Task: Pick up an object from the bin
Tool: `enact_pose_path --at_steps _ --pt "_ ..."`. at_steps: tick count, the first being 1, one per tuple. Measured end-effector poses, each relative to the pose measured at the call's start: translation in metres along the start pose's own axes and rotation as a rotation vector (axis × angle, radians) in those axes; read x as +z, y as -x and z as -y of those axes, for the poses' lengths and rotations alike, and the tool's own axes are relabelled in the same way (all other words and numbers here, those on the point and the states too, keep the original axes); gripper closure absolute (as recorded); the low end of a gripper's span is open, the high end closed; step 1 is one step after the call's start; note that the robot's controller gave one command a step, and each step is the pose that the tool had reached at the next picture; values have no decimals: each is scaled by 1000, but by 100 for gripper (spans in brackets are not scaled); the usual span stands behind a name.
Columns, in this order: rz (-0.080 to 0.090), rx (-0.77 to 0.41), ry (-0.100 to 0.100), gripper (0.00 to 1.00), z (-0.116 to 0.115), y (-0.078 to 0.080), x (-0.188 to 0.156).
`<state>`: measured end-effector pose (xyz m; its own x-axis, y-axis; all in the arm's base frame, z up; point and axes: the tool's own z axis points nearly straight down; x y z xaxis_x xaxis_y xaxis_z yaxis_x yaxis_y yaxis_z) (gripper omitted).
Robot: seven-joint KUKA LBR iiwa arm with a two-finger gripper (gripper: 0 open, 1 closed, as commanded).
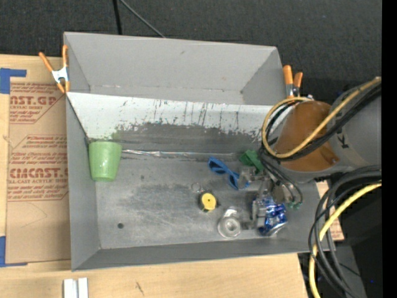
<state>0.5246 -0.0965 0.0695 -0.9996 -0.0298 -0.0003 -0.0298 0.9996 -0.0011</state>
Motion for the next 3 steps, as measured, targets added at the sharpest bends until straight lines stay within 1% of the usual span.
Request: enact_pose_path --at_steps 1,2,3 --pt "0 174 2 0 46 -36 0" --pt "-2 170 2 100 44 -36 0" --pt "9 91 -1 100 26 -14 -147"
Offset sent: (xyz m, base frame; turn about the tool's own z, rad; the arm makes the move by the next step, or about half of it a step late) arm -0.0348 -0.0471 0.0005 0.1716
